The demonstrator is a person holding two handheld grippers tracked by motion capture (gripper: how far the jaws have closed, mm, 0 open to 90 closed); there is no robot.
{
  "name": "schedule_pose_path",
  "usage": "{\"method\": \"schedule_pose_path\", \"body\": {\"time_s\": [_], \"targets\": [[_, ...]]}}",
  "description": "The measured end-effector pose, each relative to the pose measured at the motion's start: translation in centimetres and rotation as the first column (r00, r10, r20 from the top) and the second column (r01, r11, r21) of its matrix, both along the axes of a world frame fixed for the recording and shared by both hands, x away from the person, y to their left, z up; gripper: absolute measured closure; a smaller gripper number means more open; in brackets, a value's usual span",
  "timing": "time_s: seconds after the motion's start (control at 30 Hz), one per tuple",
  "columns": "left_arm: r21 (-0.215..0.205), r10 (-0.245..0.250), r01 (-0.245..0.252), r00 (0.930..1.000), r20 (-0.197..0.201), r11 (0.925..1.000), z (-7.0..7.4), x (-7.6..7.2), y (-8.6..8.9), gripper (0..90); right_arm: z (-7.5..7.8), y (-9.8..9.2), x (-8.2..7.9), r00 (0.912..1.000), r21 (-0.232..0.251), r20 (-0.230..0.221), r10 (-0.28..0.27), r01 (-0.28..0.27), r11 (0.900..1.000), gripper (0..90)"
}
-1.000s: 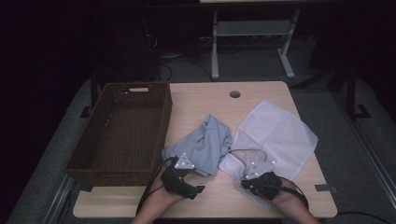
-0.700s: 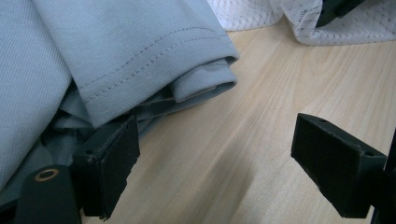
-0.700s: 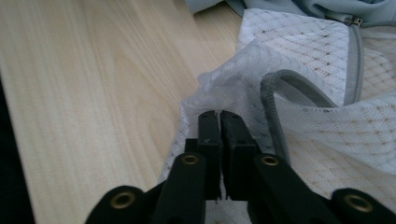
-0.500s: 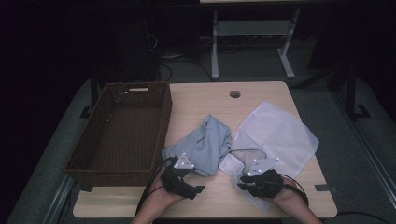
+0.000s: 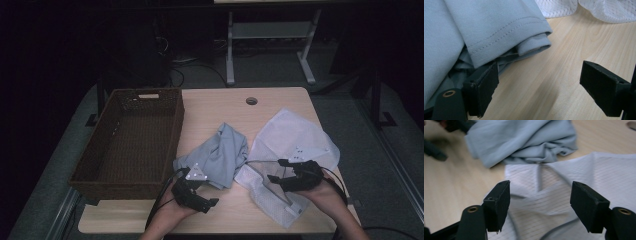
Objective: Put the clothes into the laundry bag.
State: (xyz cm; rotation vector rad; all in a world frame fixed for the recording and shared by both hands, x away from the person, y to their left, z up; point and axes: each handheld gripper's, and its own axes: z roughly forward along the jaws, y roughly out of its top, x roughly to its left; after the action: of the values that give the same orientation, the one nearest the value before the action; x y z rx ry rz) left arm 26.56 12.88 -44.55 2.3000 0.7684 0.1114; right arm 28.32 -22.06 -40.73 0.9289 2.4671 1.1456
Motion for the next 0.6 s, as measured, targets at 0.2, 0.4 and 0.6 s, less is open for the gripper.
{"method": "schedule_pose_path", "body": {"time_s": [0.2, 0.4, 0.6], "targets": [[-0.001, -0.002, 0.002, 1.0000, 0.000, 1.0000, 0.0, 0.0, 0.0, 14.8, -0.9, -0.9, 3.0, 0.9990, 0.006, -0.022, -0.040, 0.040, 0.999, 26.5], [-0.002, 0.001, -0.001, 1.0000, -0.002, 1.0000, 0.0, 0.1, 0.1, 14.8, -2.6, -1.7, 3.6, 0.9965, 0.000, -0.046, -0.069, 0.069, 0.998, 33.2], [0.001, 0.001, -0.001, 1.0000, 0.000, 1.0000, 0.0, 0.0, 0.1, 14.9, -3.5, -2.6, 3.2, 0.9954, 0.023, -0.069, -0.067, 0.068, 0.997, 47.3]]}}
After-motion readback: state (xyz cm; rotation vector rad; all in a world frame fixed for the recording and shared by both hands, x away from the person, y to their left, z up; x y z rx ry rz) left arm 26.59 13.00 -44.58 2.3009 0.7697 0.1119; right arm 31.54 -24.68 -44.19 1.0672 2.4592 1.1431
